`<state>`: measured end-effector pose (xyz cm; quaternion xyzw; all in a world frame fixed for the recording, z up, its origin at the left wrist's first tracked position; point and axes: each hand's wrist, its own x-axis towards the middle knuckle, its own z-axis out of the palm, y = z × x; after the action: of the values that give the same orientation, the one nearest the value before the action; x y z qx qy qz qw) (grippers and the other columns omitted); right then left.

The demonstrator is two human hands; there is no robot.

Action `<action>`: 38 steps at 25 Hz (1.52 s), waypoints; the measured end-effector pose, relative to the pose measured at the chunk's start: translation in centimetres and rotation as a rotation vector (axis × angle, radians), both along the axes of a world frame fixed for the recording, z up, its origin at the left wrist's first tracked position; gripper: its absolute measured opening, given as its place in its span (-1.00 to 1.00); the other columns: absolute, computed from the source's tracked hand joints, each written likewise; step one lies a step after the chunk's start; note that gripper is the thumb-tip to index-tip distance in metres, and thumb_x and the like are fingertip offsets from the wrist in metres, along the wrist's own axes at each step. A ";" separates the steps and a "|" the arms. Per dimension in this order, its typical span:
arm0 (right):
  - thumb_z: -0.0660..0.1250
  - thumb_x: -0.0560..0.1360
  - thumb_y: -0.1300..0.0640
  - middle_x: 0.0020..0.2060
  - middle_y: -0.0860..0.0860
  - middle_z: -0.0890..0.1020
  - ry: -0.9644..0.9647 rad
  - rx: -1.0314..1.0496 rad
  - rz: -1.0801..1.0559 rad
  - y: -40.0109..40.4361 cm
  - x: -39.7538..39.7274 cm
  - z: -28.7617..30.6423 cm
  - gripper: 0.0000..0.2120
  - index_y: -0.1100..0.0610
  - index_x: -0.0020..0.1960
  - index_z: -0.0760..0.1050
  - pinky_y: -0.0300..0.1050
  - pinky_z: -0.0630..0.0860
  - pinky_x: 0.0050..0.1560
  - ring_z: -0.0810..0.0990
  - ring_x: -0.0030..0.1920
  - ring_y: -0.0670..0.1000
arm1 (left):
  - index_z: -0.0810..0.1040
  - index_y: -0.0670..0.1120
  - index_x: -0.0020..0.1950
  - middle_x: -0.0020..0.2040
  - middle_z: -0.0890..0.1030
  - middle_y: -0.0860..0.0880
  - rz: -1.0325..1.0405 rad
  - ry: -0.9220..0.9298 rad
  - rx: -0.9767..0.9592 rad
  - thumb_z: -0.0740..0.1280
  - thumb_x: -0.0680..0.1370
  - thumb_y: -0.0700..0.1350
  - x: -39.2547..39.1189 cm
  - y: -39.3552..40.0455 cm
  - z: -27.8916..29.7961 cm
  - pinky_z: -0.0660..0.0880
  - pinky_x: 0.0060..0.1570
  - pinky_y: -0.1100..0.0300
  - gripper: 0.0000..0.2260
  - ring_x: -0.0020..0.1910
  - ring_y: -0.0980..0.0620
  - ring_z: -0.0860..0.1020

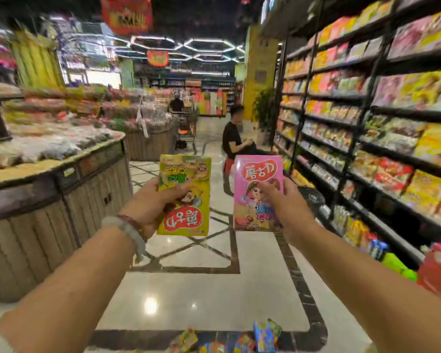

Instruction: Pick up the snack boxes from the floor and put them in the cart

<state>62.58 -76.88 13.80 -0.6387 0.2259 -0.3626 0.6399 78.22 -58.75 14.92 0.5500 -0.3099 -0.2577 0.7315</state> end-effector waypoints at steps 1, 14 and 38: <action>0.35 0.51 0.02 0.02 0.04 0.66 -0.010 -0.019 -0.020 0.1 -1.1 2.1 -0.77 -0.02 0.15 0.46 0.16 0.62 -0.01 0.68 -0.05 0.09 | 0.55 -0.14 -0.03 -0.28 0.69 -0.06 -0.005 -0.004 -0.019 0.32 0.46 -0.27 -0.9 -0.2 2.1 0.62 -0.33 0.14 -0.88 -0.35 0.02 0.65; 0.34 0.51 -0.02 0.10 0.10 0.61 -0.012 -0.136 -0.450 6.9 -18.7 9.5 -0.65 0.04 0.23 0.38 0.07 0.63 -0.05 0.67 -0.02 0.11 | 0.52 -0.11 0.09 -0.18 0.70 -0.11 -0.475 -0.137 -0.034 0.41 0.38 -0.15 -10.8 -2.2 11.5 0.62 -0.22 0.02 -0.71 -0.25 -0.07 0.67; 0.26 0.56 0.05 -0.04 -0.04 0.58 0.205 -0.145 -1.840 58.4 -67.7 10.0 -0.72 0.07 0.24 0.34 -0.32 0.50 -0.36 0.58 -0.14 -0.13 | 0.19 -0.13 0.46 0.17 0.55 -0.16 -1.701 -0.151 0.007 0.49 0.33 -0.02 -71.2 20.8 9.9 0.55 -0.23 0.10 -0.20 -0.05 -0.08 0.60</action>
<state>-5.08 -18.44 23.82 -0.2756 0.6759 -0.6826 0.0357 6.97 -37.98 24.84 0.1480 -0.6644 -0.6829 0.2651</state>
